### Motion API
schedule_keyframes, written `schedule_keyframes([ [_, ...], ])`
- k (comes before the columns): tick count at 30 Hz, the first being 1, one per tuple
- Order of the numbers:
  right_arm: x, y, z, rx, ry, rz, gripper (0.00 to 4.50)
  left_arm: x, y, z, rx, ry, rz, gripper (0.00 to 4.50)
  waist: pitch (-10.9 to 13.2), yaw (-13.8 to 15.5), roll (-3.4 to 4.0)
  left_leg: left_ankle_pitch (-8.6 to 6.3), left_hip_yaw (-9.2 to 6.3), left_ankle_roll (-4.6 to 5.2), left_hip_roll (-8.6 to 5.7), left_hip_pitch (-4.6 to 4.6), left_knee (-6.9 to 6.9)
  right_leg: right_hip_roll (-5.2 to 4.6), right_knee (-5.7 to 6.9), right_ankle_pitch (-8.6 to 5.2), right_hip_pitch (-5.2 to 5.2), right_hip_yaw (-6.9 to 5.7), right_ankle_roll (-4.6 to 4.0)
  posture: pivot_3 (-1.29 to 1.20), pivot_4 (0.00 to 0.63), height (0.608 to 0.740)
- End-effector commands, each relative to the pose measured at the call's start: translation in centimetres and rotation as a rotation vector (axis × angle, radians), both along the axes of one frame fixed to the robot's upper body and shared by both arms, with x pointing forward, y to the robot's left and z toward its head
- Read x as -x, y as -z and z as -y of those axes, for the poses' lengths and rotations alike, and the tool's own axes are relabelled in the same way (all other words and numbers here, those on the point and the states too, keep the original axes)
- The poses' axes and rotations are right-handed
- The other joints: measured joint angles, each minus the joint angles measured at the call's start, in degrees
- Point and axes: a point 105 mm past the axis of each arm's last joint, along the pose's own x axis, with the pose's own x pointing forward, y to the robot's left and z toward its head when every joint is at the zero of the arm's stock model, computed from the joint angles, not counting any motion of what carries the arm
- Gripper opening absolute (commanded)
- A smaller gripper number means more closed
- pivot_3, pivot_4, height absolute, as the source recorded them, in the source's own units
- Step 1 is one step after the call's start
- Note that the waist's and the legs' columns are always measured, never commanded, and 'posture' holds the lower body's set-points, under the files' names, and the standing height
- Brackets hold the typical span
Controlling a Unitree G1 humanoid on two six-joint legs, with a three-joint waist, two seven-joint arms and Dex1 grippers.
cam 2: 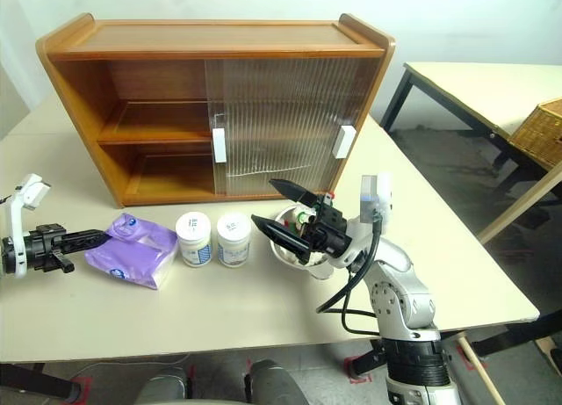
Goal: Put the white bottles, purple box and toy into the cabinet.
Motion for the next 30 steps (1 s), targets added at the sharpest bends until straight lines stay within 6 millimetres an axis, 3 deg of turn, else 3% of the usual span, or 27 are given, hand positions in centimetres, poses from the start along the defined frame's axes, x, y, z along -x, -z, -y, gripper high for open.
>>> schedule_keyframes([
  [1,-0.1,0.1,0.6,-0.004,0.009,-0.005,4.5,0.1,-0.9,0.0,0.035,-0.007,0.016,0.03,0.0,0.1,0.0,0.0,-0.01,0.0,0.0,0.01,0.0,0.0,0.0,0.01,0.0,0.0,-0.01,-0.06,0.0,0.74],
  [19,-0.2,0.1,0.3,0.026,-0.023,0.011,4.5,0.2,-5.5,-0.5,0.277,-0.111,0.155,0.03,0.0,0.7,0.02,0.03,0.03,-0.08,0.01,0.24,-0.01,0.01,0.01,0.02,0.05,0.0,-0.05,-0.04,0.0,0.74],
  [30,-0.4,-0.2,0.0,0.037,-0.038,0.022,4.5,-0.7,-8.8,0.6,0.433,-0.098,0.268,0.03,0.0,1.0,0.01,0.04,0.1,-0.12,0.01,0.44,0.0,0.02,0.01,0.02,0.26,0.0,-0.04,-0.04,0.0,0.74],
])
